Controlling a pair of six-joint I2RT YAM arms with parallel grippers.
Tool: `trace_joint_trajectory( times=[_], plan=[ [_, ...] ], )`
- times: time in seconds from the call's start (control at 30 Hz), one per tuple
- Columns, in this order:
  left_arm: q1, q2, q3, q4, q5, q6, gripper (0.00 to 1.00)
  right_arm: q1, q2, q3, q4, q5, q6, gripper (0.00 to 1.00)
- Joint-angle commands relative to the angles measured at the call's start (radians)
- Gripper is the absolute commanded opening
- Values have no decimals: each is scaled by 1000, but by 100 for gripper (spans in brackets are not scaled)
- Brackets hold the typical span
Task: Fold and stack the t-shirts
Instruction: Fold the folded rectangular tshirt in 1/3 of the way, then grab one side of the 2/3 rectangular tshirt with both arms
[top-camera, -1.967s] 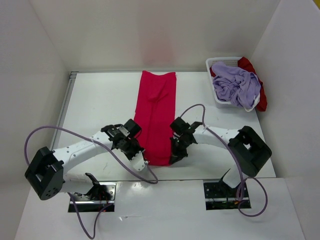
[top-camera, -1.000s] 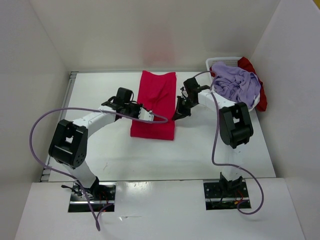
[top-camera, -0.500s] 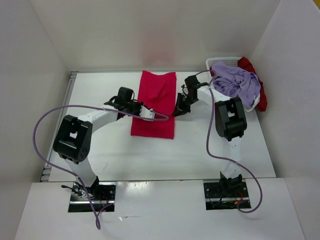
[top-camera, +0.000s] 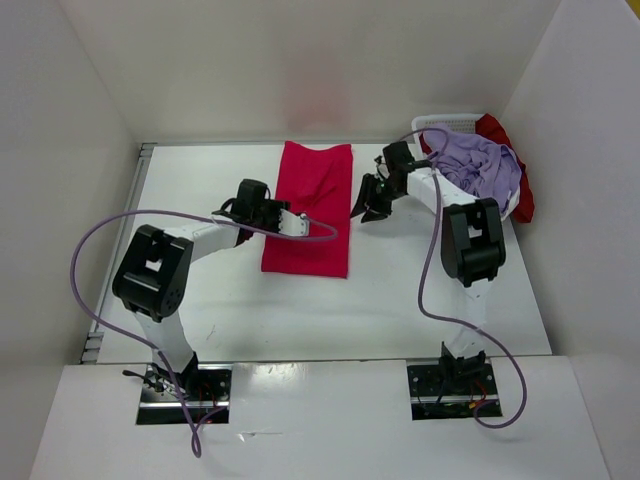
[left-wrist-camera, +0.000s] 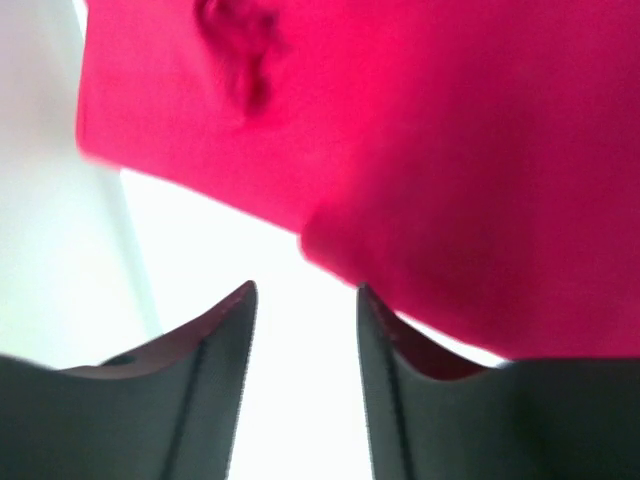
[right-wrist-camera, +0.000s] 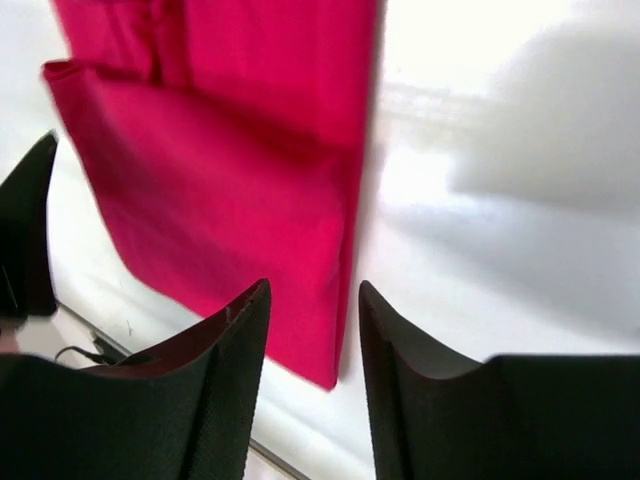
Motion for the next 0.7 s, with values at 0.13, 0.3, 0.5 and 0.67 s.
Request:
trace_joint_trajectory(
  times=[0.13,0.3,0.5,0.67],
  plan=[
    [-4,-22,13,40,-182,-172,58,43,-240,-206,75,38,-11,43],
    [-13,-156,24,-252,-122,-87,60,75,-292,-317,53,38,12,51],
    [-103,-406,-153,-578,37,110,71,161,-340,-476,104,58,94,61],
    [-155,-415,-243,-588,67,82,73,224,-305,-498,139,58,152,62]
  ],
)
